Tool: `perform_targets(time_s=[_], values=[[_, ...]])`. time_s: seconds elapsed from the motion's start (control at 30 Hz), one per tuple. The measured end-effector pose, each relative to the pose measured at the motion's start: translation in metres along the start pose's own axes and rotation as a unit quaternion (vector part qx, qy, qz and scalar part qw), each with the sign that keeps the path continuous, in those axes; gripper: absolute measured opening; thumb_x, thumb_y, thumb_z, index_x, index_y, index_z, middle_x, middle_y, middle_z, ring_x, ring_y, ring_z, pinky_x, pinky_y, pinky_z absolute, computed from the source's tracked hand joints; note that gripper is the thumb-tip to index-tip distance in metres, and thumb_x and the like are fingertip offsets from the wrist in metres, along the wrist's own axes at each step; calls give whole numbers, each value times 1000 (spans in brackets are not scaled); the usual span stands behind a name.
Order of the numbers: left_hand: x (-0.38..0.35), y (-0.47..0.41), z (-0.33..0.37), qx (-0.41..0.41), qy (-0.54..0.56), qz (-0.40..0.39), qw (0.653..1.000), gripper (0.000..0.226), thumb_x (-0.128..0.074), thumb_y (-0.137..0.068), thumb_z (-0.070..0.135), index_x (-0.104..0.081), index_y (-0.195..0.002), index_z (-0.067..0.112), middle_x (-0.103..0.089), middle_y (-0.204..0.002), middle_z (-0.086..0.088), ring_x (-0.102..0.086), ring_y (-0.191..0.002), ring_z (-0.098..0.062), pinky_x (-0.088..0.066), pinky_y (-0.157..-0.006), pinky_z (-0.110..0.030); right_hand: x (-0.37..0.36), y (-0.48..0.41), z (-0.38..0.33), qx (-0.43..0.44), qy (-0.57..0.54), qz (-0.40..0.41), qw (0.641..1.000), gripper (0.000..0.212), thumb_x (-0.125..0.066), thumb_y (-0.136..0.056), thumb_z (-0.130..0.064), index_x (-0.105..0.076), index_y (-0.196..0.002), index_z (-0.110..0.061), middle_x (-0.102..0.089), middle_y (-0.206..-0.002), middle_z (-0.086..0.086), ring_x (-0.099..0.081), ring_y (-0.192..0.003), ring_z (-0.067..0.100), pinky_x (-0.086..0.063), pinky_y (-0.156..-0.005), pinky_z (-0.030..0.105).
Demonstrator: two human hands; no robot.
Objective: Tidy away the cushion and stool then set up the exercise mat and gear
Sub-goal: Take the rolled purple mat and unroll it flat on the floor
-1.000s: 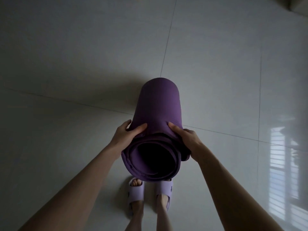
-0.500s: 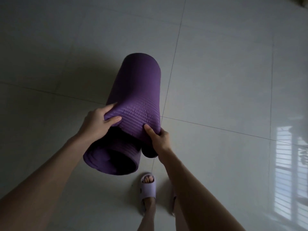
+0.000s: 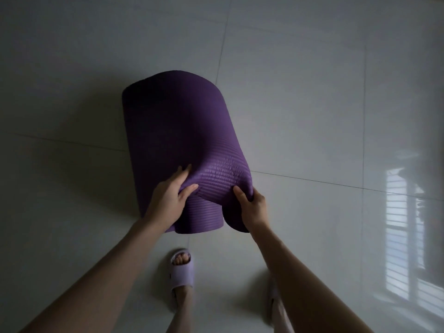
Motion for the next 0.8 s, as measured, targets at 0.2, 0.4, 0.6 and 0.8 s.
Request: perform_targets(time_s=[0.2, 0.4, 0.6, 0.8], values=[[-150, -10, 91, -7, -1, -11, 1000, 55, -57, -92, 26, -40, -141, 9, -32, -151, -13, -29, -140, -28, -25, -110, -30, 163, -49, 50, 25, 50, 51, 997, 27, -63, -89, -29, -66, -104, -8, -68, -96, 11, -60, -87, 26, -40, -72, 28], [-286, -18, 162, -35, 9, -27, 999, 55, -54, -93, 29, -38, -143, 11, -30, -153, -12, -25, -142, -29, -25, -113, -43, 300, -91, 105, 47, 152, 120, 980, 47, -57, -87, -49, -58, -126, -24, -47, -139, 16, -50, -122, 34, -40, -77, 32], [-391, -23, 141, -40, -48, -71, 995, 55, -50, -94, 34, -36, -144, 15, -27, -154, -8, -22, -143, -27, -23, -113, -48, 333, -113, 180, 37, 213, 154, 964, 63, -46, -90, -50, -32, -147, -28, -31, -154, 0, -12, -147, 24, -27, -111, 48], [-451, -41, 62, -44, -164, -81, 982, 51, -58, -89, 30, -49, -135, 8, -42, -145, -17, -40, -132, -40, -36, -99, -59, 289, -165, 272, 8, 198, 101, 975, 61, -47, -90, -47, -32, -147, -29, -51, -140, 9, -45, -128, 37, -43, -91, 41]])
Point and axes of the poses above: each hand's wrist, its own y-axis away from the middle knuckle, its own x-axis out of the back of the hand, z = x × y, the point moved 7 cm from there along -y, towards the middle knuckle
